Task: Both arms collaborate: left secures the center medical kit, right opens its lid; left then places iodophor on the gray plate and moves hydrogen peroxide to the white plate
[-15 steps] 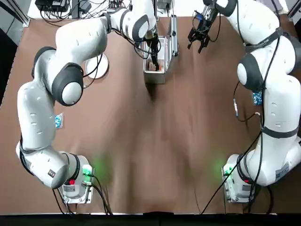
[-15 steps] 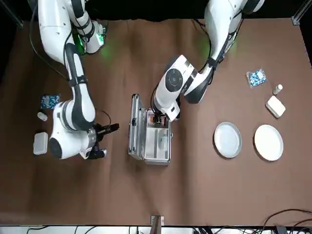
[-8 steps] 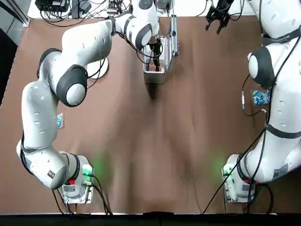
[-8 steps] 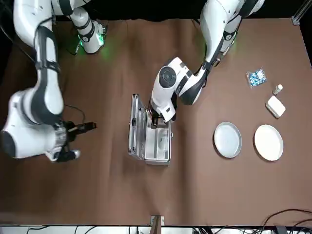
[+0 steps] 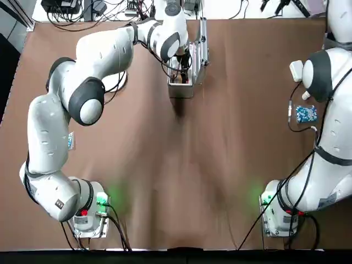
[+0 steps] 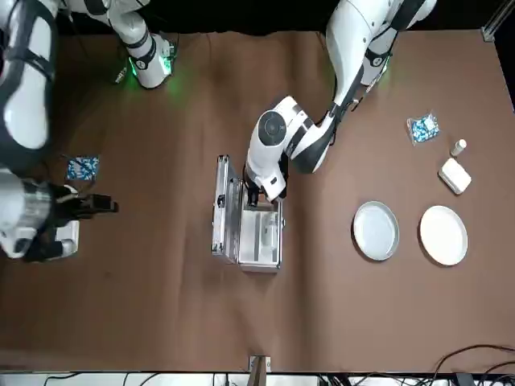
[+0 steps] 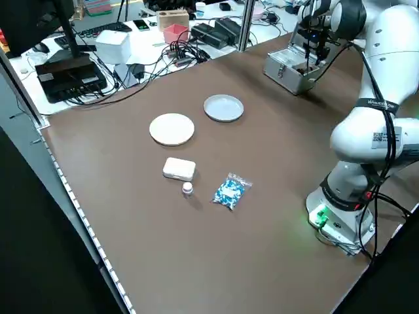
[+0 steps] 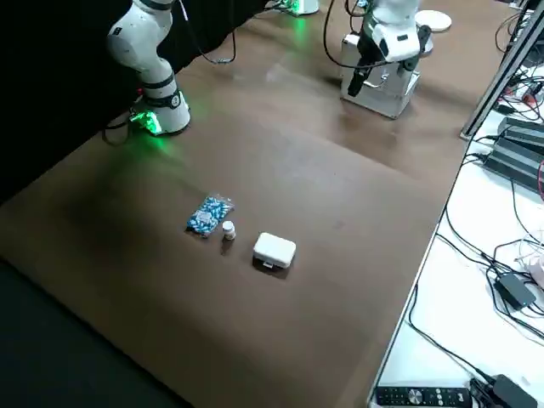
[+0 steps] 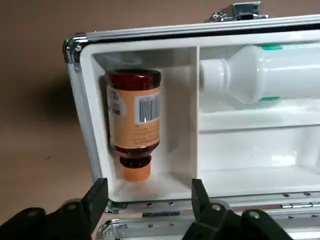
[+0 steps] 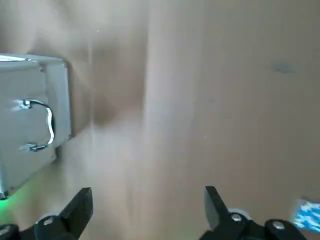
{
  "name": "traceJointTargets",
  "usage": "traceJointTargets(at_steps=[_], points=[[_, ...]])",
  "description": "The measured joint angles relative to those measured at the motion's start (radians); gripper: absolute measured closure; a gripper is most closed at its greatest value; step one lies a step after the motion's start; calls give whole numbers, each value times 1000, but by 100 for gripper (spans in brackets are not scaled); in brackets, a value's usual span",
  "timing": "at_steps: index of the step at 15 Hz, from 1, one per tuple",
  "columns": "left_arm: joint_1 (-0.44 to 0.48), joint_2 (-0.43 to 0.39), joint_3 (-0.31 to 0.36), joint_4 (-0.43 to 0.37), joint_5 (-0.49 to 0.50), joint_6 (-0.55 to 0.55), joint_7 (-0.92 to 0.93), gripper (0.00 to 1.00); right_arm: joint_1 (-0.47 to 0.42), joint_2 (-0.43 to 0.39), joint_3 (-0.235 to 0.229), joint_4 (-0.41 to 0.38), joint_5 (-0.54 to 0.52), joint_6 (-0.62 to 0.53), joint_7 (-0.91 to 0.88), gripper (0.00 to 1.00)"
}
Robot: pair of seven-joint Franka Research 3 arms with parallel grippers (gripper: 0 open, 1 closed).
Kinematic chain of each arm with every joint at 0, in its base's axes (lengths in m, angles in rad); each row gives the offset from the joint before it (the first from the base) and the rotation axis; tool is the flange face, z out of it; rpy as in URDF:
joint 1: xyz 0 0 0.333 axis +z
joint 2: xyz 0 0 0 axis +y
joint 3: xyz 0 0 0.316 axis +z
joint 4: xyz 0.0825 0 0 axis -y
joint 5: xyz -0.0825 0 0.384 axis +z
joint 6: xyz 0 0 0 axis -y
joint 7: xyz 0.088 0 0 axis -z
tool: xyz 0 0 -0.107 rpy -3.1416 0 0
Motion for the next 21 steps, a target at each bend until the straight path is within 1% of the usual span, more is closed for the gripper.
traceJointTargets(at_steps=[2,6,8,10,14,16,18,19,21], points=[[0,1,0,0,1,0,0,24,-7,-33,-7,1,-50,-2,-33,1],[-15,10,-1,-3,1,-1,0,23,4,-103,-3,3,-171,-8,-57,1],[-21,20,0,-3,1,-1,-1,23,22,-132,-2,-8,-200,-9,-57,1],[-21,25,0,-2,1,-1,-2,23,33,-162,-2,-51,-205,20,-57,1],[-20,25,1,-2,0,-3,-15,25,48,-231,-2,-167,-210,71,-57,1],[-20,25,0,-2,-1,-7,-20,28,48,-267,-6,-199,-214,76,-57,1],[-18,24,-1,-1,-2,-14,-25,31,47,-291,-12,-218,-216,78,-57,1],[-17,23,-4,0,-5,-26,-28,37,48,-298,-12,-226,-225,78,-57,1],[-9,22,-1,3,-5,-44,-30,41,49,-305,-11,-245,-251,82,-57,1]])
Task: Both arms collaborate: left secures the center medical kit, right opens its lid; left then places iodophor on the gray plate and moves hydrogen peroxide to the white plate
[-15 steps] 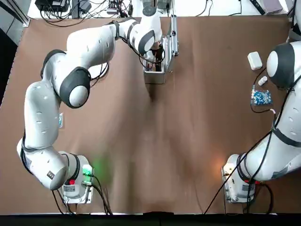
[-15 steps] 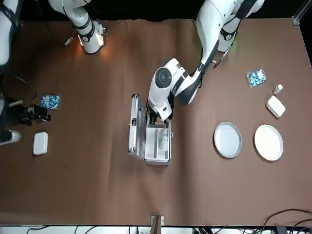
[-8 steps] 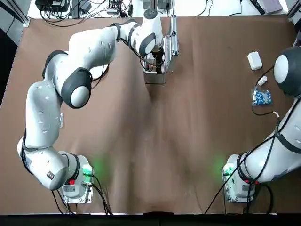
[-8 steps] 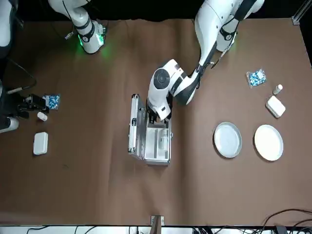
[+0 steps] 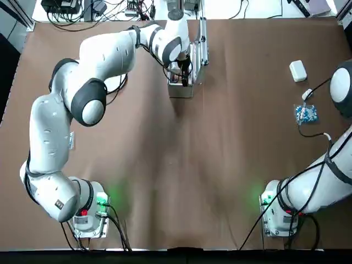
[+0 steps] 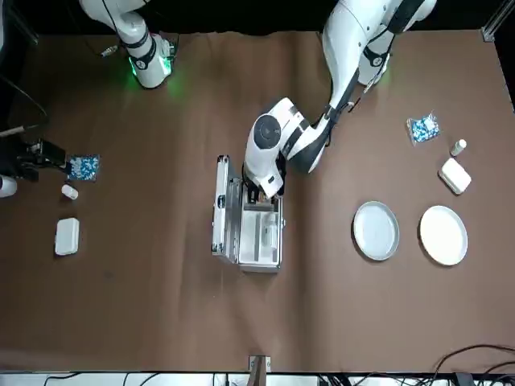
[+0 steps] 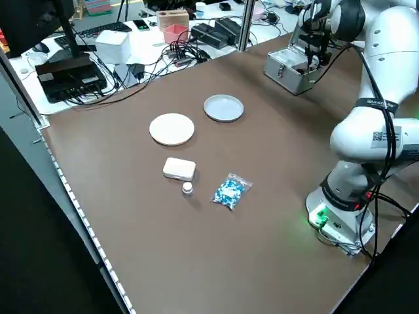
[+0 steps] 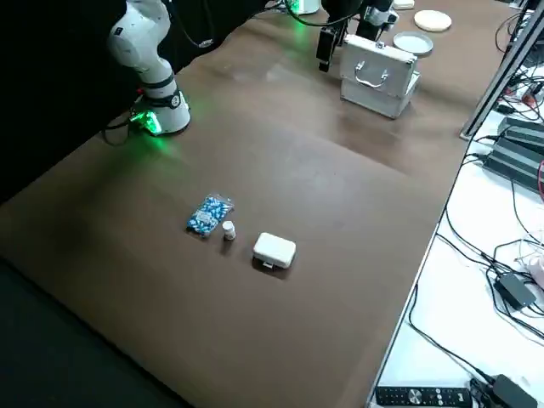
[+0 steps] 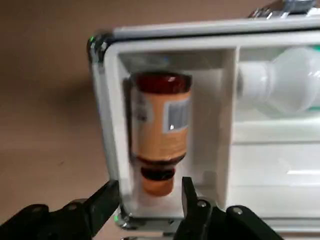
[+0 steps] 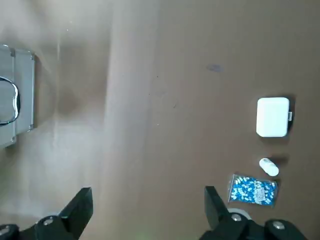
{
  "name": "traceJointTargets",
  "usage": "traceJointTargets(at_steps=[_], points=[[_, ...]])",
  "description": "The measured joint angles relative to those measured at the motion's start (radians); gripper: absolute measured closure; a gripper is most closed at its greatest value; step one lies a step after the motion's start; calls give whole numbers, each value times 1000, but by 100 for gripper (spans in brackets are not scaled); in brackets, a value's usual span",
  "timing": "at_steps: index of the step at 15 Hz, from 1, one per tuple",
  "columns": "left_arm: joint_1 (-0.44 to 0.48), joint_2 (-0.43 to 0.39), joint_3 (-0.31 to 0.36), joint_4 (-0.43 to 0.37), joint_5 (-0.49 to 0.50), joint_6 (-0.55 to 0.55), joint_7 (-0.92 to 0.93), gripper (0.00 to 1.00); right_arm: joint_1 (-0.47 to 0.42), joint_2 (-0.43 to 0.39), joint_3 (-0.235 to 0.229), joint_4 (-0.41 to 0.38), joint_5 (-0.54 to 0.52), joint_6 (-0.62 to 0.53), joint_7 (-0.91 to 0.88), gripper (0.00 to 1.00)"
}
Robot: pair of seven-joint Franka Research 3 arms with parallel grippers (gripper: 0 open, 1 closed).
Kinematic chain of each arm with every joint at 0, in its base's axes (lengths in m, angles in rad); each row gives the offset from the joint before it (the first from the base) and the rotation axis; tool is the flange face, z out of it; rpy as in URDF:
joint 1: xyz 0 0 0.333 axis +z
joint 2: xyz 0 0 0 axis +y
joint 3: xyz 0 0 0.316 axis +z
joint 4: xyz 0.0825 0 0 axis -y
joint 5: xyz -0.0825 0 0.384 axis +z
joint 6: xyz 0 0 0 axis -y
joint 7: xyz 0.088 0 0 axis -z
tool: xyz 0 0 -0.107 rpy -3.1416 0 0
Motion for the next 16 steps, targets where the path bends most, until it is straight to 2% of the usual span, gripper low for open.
traceJointTargets(at_steps=[3,7,11,13,16], points=[[32,2,15,1,7,-7,9,44,-15,-14,12,-23,-6,4,0,1],[42,5,15,1,7,-11,14,44,-150,-42,166,-56,-35,46,20,1],[34,5,14,1,7,-12,12,44,-242,-85,276,-104,-97,89,37,1],[28,6,13,1,7,-13,12,44,-257,-109,297,-118,-132,92,39,1],[21,9,13,1,7,-13,10,44,-262,-131,302,-132,-155,94,51,1]])
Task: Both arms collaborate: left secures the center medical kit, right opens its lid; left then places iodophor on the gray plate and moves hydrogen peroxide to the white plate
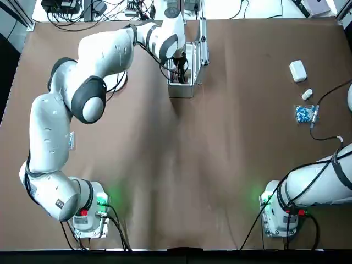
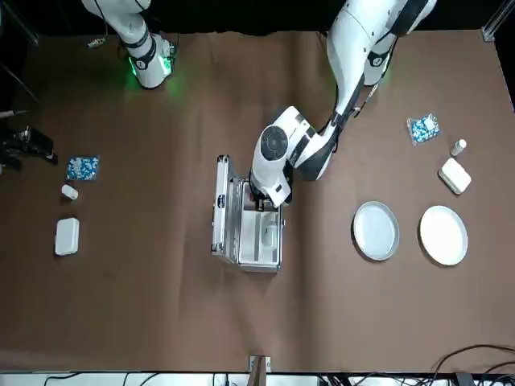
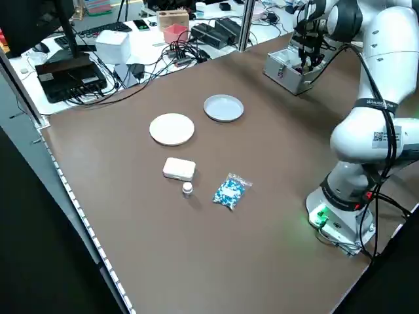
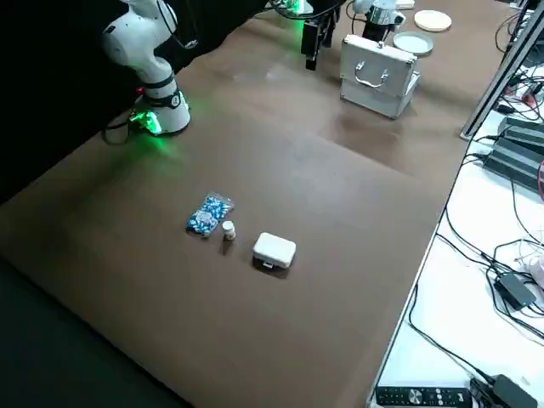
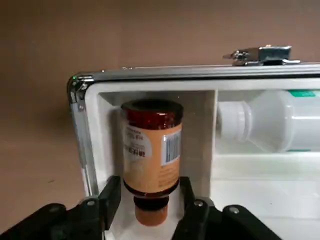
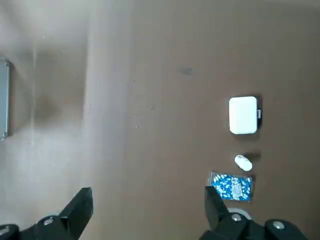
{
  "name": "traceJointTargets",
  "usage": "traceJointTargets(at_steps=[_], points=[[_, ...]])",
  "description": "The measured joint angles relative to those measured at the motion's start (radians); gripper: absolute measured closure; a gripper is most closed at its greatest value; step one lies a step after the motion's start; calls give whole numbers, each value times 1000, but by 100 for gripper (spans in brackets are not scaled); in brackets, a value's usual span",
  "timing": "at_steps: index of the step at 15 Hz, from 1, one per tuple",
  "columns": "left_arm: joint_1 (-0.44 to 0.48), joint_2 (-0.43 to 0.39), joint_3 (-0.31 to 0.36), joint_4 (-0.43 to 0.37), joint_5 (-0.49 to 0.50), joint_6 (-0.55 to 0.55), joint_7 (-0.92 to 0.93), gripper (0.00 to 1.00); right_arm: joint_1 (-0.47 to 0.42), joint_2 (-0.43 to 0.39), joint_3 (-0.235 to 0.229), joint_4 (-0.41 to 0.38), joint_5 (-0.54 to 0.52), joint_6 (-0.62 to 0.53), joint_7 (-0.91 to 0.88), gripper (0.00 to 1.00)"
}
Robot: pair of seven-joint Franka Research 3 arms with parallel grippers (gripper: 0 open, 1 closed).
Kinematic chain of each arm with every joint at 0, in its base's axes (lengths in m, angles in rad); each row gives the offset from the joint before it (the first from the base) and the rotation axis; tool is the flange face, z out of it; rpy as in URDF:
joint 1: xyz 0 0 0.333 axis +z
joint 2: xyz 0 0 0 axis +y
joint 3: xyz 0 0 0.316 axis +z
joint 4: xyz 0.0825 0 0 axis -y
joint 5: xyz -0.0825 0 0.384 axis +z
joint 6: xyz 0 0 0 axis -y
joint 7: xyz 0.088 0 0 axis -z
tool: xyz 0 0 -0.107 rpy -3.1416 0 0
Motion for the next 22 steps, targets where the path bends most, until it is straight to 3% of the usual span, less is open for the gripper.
traceJointTargets(at_steps=[14,15,17,19,22], points=[[-23,29,4,7,11,39,0,45,-2,-1,11,-10,-35,27,12,1],[-26,31,3,6,11,37,0,53,-2,-1,12,-8,-40,27,14,1],[-27,32,3,8,11,38,0,55,-2,-1,12,-7,-43,27,16,1],[-29,32,1,8,11,38,0,67,-2,-1,12,-3,-44,28,17,1],[-28,32,1,8,11,38,0,67,-3,-1,13,2,-45,29,17,1]])
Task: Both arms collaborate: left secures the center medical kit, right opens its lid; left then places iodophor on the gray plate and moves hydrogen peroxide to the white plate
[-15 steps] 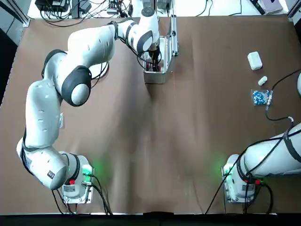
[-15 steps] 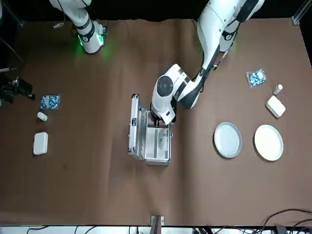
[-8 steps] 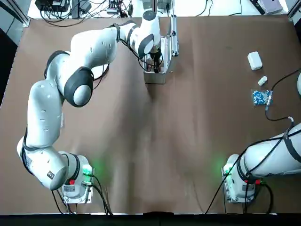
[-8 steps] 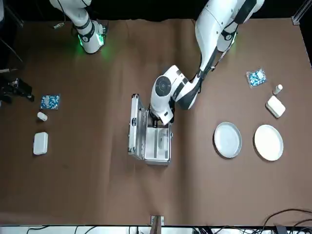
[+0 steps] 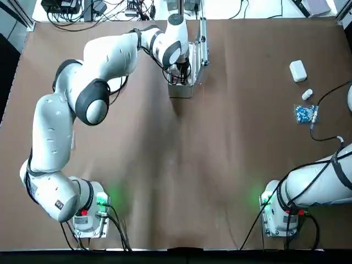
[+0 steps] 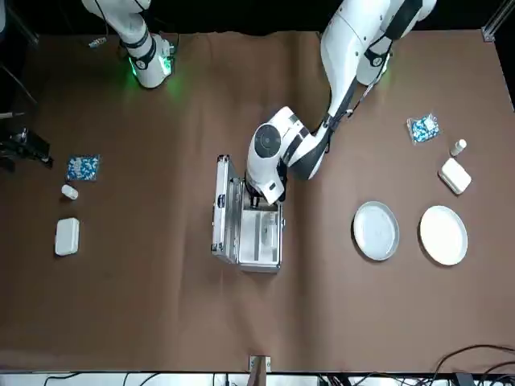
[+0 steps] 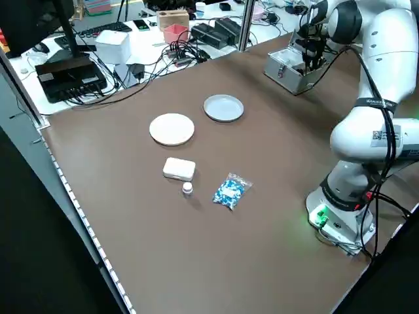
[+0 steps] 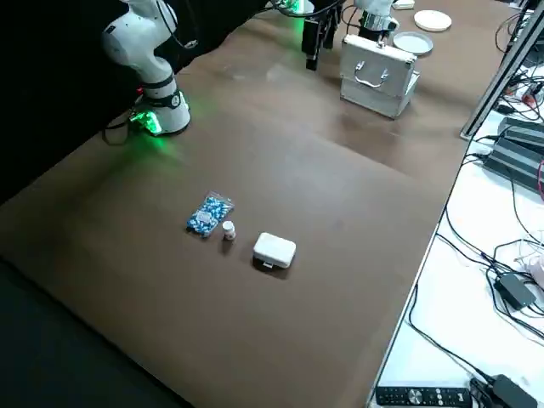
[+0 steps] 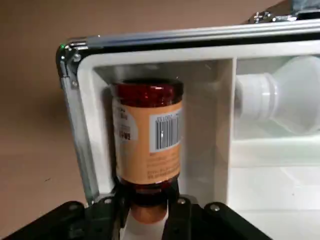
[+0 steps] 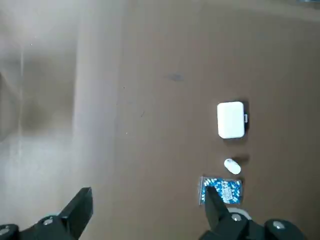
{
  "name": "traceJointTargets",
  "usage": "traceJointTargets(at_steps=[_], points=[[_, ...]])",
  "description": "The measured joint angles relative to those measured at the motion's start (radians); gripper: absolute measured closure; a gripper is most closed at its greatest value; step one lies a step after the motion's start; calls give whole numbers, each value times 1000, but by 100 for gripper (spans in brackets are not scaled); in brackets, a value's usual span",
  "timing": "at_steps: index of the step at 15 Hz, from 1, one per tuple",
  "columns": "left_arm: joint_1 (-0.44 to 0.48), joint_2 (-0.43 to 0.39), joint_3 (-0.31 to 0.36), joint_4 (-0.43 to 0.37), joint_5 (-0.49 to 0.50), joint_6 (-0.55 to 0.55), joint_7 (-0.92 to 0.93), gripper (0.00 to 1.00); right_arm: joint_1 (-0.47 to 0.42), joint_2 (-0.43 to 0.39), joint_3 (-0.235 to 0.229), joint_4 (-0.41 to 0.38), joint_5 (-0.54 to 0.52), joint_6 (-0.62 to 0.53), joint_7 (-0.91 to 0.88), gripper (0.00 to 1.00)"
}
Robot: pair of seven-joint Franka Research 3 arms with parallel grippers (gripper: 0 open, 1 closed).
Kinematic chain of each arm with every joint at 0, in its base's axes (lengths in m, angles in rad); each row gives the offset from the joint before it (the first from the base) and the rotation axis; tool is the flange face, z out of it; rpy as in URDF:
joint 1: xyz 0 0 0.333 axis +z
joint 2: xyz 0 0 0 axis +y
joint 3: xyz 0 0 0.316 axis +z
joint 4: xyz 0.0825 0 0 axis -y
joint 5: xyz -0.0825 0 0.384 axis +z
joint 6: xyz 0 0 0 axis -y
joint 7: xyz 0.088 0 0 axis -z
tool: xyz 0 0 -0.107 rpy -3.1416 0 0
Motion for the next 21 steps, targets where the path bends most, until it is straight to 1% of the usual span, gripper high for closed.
traceJointTargets(at_steps=[5,10,11,13,18,21], points=[[6,-2,0,11,0,0,-1,67,0,0,2,-1,0,-10,0,1],[40,-56,-6,33,-20,-7,-2,67,2,0,8,-1,0,-9,0,1],[61,-84,-8,34,-33,-16,-2,67,3,0,10,-1,0,-7,0,1],[97,-112,-10,35,-53,-22,5,67,3,0,10,0,0,-2,0,1],[215,-152,-14,36,-147,-27,97,67,3,0,11,0,0,5,0,1],[269,-180,-16,36,-195,-46,159,67,3,0,11,0,0,5,0,1]])
